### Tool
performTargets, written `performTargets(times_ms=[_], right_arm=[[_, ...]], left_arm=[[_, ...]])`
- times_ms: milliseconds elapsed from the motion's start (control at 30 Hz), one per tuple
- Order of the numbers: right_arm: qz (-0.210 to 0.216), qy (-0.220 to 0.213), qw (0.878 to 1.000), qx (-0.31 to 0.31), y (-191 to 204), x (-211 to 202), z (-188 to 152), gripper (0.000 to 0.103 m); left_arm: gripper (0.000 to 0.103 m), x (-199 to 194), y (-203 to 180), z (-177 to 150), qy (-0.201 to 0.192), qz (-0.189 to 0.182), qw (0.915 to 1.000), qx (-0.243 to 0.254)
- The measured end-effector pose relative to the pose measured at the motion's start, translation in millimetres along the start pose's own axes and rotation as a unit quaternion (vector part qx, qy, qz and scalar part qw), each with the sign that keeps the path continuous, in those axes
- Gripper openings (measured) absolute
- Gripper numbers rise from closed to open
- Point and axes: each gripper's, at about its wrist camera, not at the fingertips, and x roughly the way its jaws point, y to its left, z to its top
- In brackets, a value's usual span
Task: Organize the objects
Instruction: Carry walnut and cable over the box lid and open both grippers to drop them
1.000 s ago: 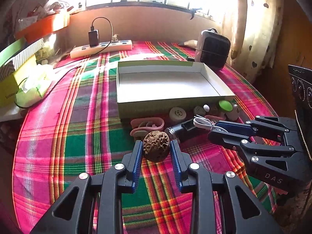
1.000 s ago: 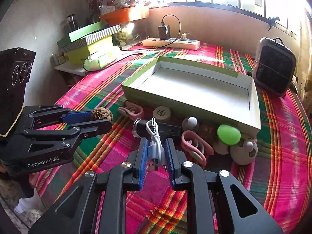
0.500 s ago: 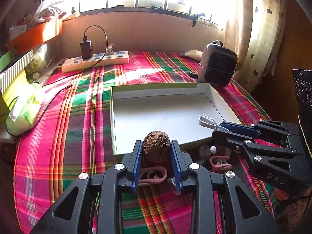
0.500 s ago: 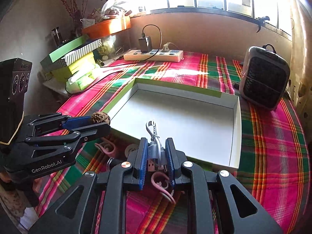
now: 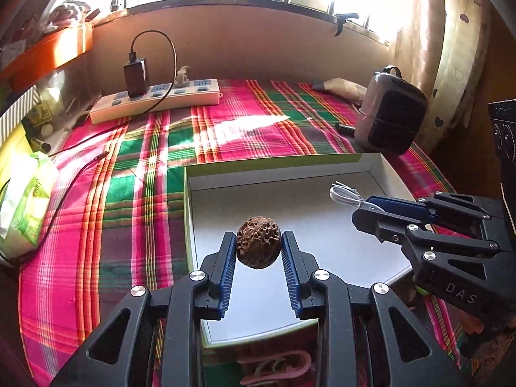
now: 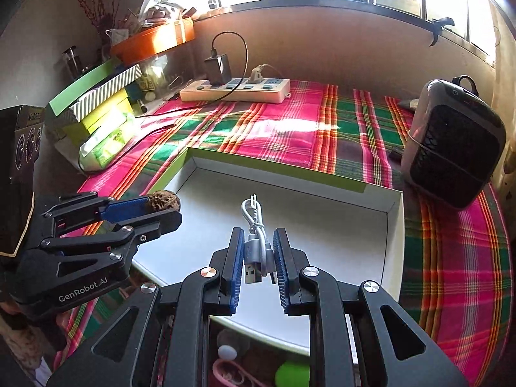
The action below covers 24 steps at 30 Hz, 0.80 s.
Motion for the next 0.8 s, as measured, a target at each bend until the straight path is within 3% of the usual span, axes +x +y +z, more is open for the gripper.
performTargets(times_ms=[800], right_arm=[[-0.017, 0.051, 0.999, 0.010, -16, 50, 19, 0.020]], left_arm=[[0.027, 47, 4, 22, 0.037, 0.015, 0.9991, 0.010]])
